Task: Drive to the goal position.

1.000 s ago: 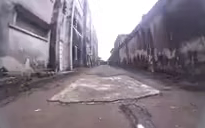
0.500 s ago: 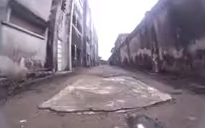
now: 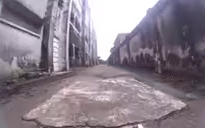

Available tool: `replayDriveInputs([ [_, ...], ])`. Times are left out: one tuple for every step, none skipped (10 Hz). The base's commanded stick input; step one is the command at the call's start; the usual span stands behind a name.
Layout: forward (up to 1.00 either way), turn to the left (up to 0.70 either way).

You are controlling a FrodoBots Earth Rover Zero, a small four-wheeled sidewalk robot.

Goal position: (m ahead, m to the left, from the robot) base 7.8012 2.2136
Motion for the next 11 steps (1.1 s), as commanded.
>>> replayDriveInputs([
  [0.7,0.0],
  [0.7,0.0],
  [0.7,0.0],
  [0.7,0.0],
  [0.7,0.0],
  [0.7,0.0],
  [0.7,0.0],
  [0.7,0.0],
  [0.7,0.0],
  [0.7,0.0],
  [0.7,0.0],
])
